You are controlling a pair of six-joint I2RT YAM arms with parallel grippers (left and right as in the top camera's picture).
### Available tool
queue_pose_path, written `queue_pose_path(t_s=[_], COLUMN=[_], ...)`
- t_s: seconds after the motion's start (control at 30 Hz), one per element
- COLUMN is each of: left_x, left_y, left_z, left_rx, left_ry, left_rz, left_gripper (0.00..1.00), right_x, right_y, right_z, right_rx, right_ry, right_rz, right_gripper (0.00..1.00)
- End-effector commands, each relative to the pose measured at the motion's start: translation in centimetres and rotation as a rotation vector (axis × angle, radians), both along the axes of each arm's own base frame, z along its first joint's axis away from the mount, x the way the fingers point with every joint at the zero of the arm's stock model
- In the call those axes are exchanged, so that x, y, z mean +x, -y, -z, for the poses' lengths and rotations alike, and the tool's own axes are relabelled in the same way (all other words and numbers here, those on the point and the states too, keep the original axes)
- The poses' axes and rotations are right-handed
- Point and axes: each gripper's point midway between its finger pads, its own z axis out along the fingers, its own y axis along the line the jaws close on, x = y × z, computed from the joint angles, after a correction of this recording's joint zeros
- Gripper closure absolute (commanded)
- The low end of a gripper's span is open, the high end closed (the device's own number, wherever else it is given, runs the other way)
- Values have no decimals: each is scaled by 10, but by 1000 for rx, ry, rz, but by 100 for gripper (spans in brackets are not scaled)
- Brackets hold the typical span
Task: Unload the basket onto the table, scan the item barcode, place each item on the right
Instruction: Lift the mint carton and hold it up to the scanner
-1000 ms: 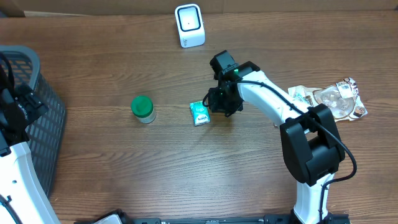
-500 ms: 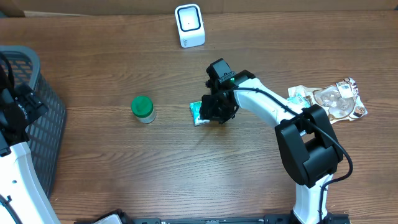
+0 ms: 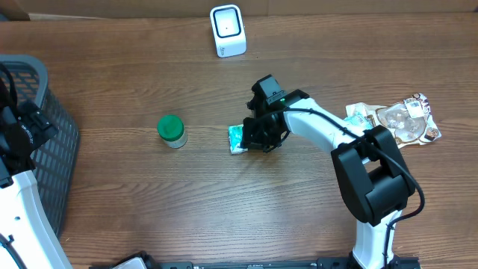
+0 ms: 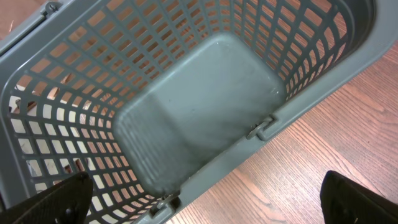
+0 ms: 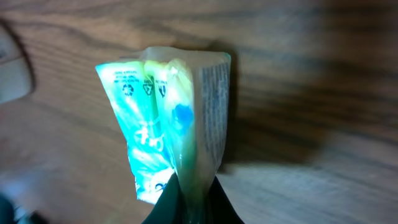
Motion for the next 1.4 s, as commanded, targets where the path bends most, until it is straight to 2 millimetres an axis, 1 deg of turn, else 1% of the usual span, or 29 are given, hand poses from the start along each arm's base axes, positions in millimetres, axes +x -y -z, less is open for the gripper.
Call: queue_pose_path(t_s=[0.0,0.07,0.13,0.2,0.23,0.5,0.57,0.63,0.67,0.9,1.03,1.1,1.2,1.27,1.33,1.37], left_x=[0,0,0,0,0,0,0,0,0,0,0,0,0,0,0,0], left_y=[-1,-1,-1,-1,-1,-1,-1,-1,-1,-1,-1,-1,-1,-1,-1,-1], left_z=[-2,-2,-2,-2,-2,-2,-2,-2,-2,-2,-2,-2,-2,-2,-2,-2], left_rx=[7,7,7,7,7,7,7,7,7,7,7,7,7,7,7,7], left_ry=[-2,-2,-2,-2,-2,-2,-2,-2,-3,-2,-2,-2,-2,-2,-2,-2], left_rz=[9,9,8,9,9,8,9,9,8,9,8,8,9,9,8,8], left_gripper=[0,0,0,0,0,1,1,0,0,0,0,0,1,0,0,0], right_x=[0,0,2,7,9,27,33,35,37,40,42,41,42,43,44,43], right_y=[-18,-22,-20,-8,-3,2,0,-1,-2,-3,-5,-7,-14,-21,-30,-36], right_z=[-60,-98,-125,-171,-184,-195,-201,-204,-210,-232,-238,-238,-233,-222,-203,-184], right_rx=[331,559,721,978,1038,999,989,983,981,998,1015,1021,1030,1010,958,895], right_ry=[-37,-64,-74,-87,-128,-284,-318,-338,-343,-258,-178,-143,-22,11,21,36], right_rz=[-55,-92,-120,-170,-169,-58,-41,-33,-32,-82,-130,-152,-194,-174,-123,-87], right_gripper=[96,96,96,96,96,96,96,96,96,96,96,96,96,96,96,96])
